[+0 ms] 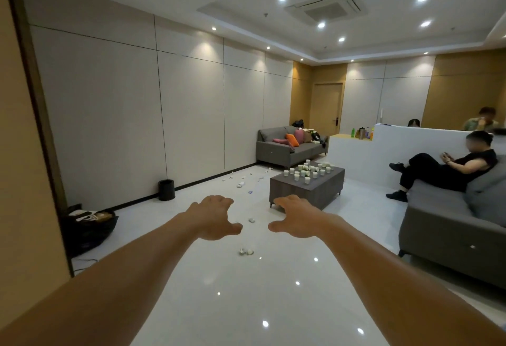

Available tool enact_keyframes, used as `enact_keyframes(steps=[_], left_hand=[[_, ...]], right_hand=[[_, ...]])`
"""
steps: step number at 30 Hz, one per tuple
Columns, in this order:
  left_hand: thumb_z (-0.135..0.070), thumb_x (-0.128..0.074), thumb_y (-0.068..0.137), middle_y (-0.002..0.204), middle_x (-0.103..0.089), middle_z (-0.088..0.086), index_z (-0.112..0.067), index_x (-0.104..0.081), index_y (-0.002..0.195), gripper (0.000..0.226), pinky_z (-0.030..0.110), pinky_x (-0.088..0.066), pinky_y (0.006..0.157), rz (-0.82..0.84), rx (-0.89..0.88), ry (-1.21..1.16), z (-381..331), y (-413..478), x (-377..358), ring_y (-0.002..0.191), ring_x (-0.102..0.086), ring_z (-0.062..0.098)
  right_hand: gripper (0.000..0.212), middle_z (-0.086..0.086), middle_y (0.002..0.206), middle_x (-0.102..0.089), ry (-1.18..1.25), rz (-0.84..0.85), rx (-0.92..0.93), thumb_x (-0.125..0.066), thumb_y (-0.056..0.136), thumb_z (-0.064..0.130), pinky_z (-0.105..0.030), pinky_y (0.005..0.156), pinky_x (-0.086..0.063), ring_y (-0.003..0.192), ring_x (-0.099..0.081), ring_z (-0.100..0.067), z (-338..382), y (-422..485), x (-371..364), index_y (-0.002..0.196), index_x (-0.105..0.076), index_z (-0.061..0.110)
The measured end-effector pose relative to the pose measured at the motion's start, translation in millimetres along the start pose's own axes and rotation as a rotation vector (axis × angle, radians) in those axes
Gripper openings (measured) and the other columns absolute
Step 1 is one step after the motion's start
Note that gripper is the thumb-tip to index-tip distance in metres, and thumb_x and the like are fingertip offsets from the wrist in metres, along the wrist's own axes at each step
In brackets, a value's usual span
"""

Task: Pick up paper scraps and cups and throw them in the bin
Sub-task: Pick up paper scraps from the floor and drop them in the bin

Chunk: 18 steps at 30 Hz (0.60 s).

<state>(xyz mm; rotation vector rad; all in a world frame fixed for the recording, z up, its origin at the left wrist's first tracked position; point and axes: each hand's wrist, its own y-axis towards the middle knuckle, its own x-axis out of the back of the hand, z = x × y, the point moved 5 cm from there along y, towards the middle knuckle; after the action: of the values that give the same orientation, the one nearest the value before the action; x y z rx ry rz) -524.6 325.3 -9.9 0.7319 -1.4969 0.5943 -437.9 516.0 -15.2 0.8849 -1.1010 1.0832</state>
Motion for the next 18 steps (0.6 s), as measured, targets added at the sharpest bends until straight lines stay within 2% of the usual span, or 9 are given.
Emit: enact_keyframes(steps=[8, 18], left_hand=[[-0.068, -0.049, 0.082, 0.158, -0.021, -0.005, -0.026, -0.020, 0.150, 0.085, 0.043, -0.023, 0.113, -0.022, 0.026, 0.025, -11.1, 160.1, 2.2, 0.145, -0.017, 0.017], [-0.064, -0.047, 0.085, 0.158, -0.019, -0.003, -0.024, -0.019, 0.151, 0.082, 0.043, -0.022, 0.113, -0.023, 0.029, 0.023, 43.3, 373.7, -24.6, 0.145, -0.015, 0.018]], right_hand=[[0.083, -0.005, 0.155, -0.029, 0.004, 0.008, 0.023, -0.063, 0.085, 0.055, -0.046, 0.108, -0.038, 0.138, -0.032, -0.031, -74.0, 152.9, 26.6, 0.152, -0.025, 0.026], [0.084, -0.005, 0.154, -0.029, -0.025, 0.040, 0.034, -0.065, 0.084, 0.056, -0.047, 0.109, -0.038, 0.137, -0.032, -0.031, -126.3, 366.6, 10.4, 0.152, -0.025, 0.028]])
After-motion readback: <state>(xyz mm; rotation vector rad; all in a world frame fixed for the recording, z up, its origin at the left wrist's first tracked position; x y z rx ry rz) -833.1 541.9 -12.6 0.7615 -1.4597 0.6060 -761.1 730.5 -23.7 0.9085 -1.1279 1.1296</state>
